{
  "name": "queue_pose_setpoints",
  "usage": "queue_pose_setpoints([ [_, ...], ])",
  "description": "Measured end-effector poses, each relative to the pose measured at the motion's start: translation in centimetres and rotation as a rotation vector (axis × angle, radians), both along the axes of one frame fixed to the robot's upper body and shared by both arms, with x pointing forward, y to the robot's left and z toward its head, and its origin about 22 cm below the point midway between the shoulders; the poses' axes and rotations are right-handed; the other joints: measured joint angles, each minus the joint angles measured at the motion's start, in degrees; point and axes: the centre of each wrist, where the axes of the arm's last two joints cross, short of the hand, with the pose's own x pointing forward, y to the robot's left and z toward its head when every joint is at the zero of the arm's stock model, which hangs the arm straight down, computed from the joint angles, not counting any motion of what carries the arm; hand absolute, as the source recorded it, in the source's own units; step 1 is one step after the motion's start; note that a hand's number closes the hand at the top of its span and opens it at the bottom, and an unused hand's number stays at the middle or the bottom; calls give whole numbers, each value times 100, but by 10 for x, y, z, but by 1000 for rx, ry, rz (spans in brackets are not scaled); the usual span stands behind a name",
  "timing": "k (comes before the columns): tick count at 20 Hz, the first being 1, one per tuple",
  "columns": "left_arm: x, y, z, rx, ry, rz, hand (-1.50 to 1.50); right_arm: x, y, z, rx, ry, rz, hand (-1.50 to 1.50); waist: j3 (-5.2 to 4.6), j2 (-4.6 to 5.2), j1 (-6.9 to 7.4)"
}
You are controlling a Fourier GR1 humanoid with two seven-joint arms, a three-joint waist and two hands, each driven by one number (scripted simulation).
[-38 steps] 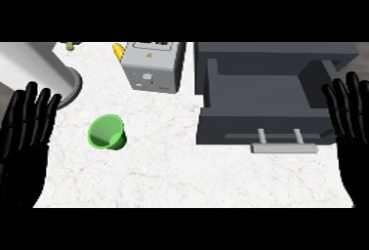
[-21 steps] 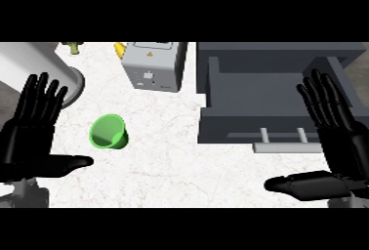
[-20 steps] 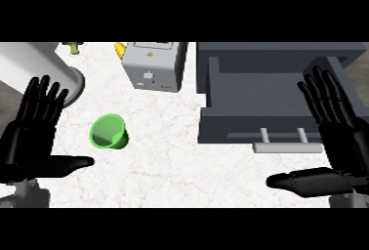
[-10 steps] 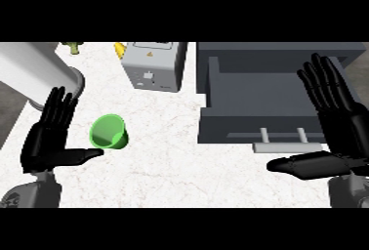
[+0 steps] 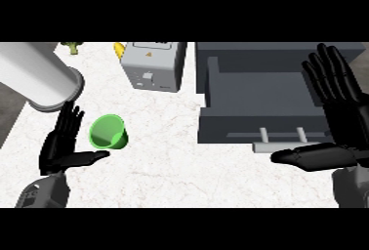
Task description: Pick up the cup, place it into the drawer and close the drawer
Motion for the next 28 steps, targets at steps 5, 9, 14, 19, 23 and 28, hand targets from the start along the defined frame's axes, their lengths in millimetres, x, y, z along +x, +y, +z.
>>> queue_pose_setpoints([
  [5,2,14,-22,7,25,10,-150,-1,2,-1,0,-1,-2,-150,0,-1,-5],
  [9,-5,22,-44,21,31,14,-150,-3,3,2,3,-2,0,-150,-2,5,-25],
  [14,-16,23,-67,25,18,28,-150,-1,-1,10,5,-3,0,-150,-9,23,-67],
  [19,-13,12,-74,22,-8,40,-150,-1,-7,9,7,-5,13,-150,-13,40,-111],
  [23,-17,13,-78,25,6,38,-150,-1,-5,9,2,-6,13,-150,-15,45,-118],
  [28,-10,11,-75,25,-8,33,-150,3,-5,9,2,-9,18,-150,-21,63,-149],
])
